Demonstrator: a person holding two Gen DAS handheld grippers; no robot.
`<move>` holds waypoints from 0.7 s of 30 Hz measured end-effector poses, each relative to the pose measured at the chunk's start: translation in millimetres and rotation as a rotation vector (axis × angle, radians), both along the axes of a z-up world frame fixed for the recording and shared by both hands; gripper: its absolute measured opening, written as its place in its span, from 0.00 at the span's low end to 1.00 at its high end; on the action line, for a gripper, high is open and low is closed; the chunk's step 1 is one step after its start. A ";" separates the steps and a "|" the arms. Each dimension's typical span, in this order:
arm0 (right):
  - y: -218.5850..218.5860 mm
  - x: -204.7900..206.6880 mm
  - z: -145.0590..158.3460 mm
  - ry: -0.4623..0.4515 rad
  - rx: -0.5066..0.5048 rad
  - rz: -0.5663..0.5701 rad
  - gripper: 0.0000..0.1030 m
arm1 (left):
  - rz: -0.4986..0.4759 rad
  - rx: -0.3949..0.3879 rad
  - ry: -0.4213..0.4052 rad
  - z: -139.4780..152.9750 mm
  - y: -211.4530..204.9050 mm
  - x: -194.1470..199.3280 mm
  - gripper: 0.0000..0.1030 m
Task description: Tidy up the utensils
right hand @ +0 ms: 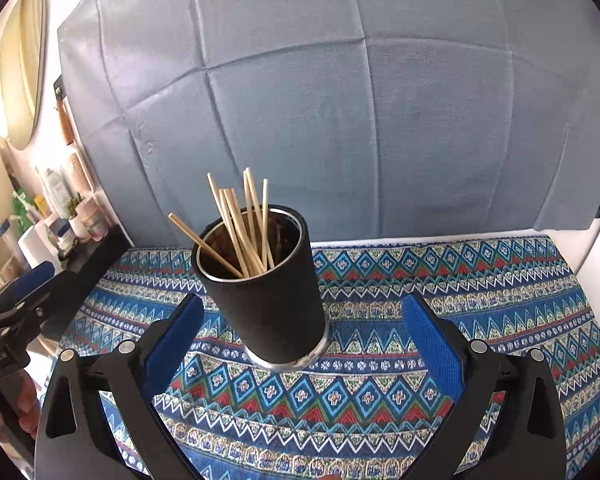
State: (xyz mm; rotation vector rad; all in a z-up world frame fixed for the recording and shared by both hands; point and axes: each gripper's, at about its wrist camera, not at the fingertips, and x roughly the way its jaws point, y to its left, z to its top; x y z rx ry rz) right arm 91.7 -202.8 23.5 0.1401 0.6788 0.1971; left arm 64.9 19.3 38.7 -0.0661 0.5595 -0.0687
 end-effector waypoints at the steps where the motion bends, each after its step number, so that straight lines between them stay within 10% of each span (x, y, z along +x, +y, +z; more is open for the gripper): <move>1: 0.3 -3.8 0.2 0.015 0.000 0.001 0.92 | 0.009 -0.010 0.029 -2.0 4.2 -0.8 0.95; 21: 16.4 -104.2 24.8 0.182 -0.138 -0.056 0.92 | 0.059 -0.066 0.253 17.1 15.9 -69.2 0.95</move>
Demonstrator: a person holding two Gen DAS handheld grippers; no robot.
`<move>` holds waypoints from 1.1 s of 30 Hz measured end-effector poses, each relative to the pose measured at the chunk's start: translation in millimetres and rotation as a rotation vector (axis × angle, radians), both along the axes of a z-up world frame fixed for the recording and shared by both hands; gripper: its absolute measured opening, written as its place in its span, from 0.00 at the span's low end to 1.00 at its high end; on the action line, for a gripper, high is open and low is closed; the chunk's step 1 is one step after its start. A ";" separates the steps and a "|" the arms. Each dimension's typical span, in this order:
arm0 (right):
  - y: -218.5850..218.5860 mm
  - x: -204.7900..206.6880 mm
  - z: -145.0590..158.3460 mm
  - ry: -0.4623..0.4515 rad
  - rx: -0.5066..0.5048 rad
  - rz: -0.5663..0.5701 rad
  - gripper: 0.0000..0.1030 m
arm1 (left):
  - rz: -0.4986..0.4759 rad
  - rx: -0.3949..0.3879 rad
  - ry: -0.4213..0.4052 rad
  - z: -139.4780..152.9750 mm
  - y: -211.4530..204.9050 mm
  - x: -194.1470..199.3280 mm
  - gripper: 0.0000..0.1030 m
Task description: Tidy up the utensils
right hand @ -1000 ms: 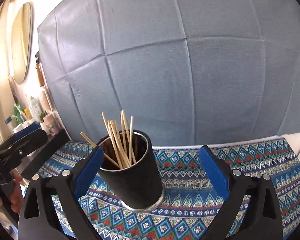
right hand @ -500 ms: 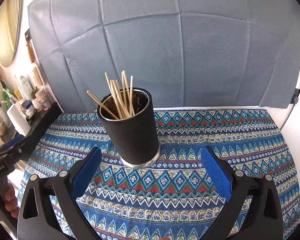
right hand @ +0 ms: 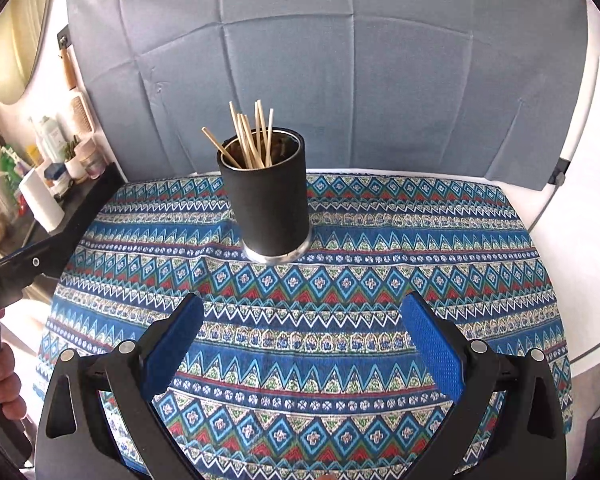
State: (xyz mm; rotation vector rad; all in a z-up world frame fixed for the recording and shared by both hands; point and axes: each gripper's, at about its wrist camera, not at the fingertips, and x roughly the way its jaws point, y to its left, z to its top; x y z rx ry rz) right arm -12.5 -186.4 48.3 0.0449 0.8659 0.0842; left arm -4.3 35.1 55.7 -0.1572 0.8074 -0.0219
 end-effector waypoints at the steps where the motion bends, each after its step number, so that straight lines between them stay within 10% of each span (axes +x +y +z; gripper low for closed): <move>1: 0.3 -3.5 1.3 0.009 -0.005 -0.003 0.92 | -0.005 0.007 0.004 1.8 -2.3 -3.0 0.95; 33: 3.0 -31.1 41.9 0.009 -0.022 -0.037 0.93 | -0.051 0.056 0.056 27.3 -36.0 -35.9 0.95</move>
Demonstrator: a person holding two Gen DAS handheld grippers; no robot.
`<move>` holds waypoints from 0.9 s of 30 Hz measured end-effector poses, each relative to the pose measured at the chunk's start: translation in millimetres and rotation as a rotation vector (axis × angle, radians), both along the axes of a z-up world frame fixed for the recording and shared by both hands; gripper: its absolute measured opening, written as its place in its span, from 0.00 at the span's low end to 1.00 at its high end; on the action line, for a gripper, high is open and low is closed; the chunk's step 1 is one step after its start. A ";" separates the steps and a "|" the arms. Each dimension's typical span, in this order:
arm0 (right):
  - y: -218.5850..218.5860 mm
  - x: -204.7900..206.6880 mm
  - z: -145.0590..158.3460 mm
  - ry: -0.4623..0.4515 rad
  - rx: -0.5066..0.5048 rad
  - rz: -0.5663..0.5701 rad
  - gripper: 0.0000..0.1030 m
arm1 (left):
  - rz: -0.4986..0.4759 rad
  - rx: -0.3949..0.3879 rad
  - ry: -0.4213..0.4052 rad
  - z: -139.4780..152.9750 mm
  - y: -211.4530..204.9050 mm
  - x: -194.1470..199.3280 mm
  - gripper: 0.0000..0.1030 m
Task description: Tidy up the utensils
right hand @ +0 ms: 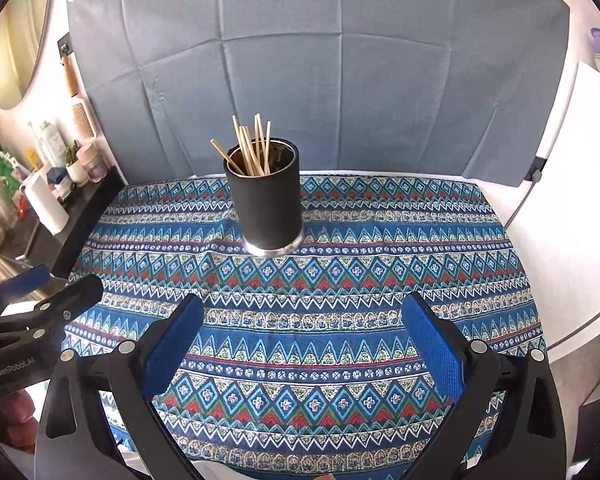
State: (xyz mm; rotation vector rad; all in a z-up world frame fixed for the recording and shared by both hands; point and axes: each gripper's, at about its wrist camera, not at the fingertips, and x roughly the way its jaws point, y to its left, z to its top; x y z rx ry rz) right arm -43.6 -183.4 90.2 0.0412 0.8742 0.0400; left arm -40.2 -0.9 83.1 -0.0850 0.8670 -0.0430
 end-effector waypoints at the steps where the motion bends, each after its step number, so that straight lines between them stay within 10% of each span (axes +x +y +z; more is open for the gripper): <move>1: -0.4 0.2 -0.2 0.003 0.002 0.001 0.93 | 0.007 -0.004 -0.002 0.7 0.6 -0.3 0.95; 27: 6.5 4.6 -4.9 0.028 -0.016 0.034 0.93 | 0.026 0.004 0.000 1.5 2.8 -0.6 0.95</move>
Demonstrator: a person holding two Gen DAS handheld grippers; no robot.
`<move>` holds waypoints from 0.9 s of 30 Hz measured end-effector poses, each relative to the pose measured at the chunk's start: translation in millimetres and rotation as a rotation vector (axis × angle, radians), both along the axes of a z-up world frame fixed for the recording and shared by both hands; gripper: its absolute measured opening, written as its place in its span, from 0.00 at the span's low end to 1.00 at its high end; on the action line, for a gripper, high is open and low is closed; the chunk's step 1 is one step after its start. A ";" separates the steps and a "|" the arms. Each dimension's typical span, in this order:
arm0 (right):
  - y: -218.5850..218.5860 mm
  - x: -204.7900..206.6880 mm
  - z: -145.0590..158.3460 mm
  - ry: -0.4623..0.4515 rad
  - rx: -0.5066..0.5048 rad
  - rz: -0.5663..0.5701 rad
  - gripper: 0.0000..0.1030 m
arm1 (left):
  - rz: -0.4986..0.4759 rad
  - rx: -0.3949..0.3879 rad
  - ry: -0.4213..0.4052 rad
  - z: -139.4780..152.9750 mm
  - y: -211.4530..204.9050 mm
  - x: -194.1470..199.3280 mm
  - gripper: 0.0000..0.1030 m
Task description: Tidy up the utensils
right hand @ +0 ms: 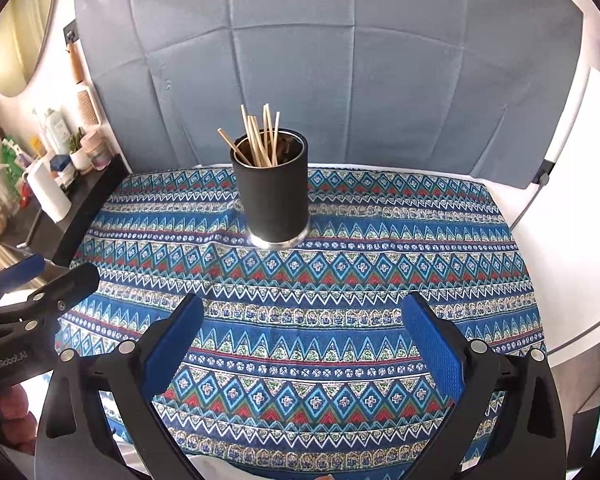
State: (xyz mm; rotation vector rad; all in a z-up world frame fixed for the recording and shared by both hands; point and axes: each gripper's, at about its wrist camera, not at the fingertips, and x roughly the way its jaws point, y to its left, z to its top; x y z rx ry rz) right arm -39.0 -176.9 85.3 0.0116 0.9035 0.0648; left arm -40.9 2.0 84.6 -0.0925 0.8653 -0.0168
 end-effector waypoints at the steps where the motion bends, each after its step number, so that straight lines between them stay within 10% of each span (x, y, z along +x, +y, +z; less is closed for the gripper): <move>1: 0.2 0.0 0.2 -0.001 0.000 0.001 0.93 | 0.003 0.001 -0.001 0.0 0.2 0.0 0.95; 27: 6.2 -2.9 -0.1 -0.012 -0.039 -0.017 0.93 | -0.003 0.022 0.037 -6.1 2.2 2.3 0.95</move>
